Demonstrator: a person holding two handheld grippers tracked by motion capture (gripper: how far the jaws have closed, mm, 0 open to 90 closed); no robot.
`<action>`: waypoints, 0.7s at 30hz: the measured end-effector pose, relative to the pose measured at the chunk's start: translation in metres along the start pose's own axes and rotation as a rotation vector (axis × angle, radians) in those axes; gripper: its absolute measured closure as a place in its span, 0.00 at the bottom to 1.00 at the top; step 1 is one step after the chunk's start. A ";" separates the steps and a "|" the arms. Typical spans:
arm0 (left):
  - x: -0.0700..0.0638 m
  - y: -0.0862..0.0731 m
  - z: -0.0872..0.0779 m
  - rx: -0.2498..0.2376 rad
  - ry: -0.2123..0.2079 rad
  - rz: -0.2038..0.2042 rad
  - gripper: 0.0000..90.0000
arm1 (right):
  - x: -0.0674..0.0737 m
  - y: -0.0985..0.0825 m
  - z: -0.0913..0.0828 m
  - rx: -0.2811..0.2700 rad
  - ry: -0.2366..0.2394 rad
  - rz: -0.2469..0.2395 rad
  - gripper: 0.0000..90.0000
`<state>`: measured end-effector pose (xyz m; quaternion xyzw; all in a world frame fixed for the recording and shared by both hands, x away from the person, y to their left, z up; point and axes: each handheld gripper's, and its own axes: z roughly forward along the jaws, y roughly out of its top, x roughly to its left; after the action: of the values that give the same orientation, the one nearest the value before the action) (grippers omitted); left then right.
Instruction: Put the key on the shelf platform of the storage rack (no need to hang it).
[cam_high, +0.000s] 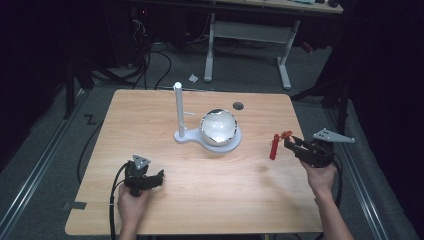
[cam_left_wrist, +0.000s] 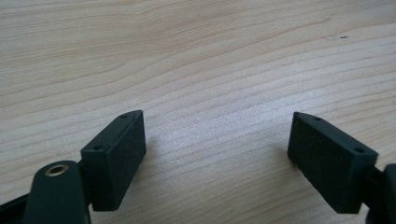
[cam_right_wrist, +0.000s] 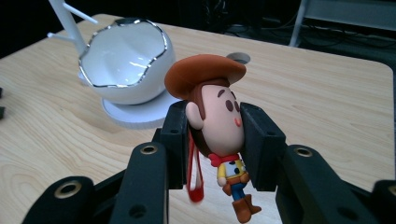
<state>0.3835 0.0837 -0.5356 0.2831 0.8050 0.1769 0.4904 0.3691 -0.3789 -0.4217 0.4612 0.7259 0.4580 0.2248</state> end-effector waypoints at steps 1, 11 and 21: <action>0.000 0.000 0.000 0.000 0.000 0.000 0.22 | 0.001 0.001 -0.001 -0.005 0.002 0.004 0.72; 0.000 0.000 0.000 -0.001 -0.001 0.001 0.22 | 0.009 0.010 -0.005 -0.016 0.025 -0.007 0.73; -0.001 0.000 0.000 -0.002 0.009 -0.019 0.22 | 0.023 0.027 -0.003 -0.032 0.076 -0.030 0.73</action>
<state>0.3841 0.0828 -0.5350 0.2742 0.8096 0.1742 0.4889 0.3689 -0.3562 -0.3946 0.4289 0.7332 0.4835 0.2113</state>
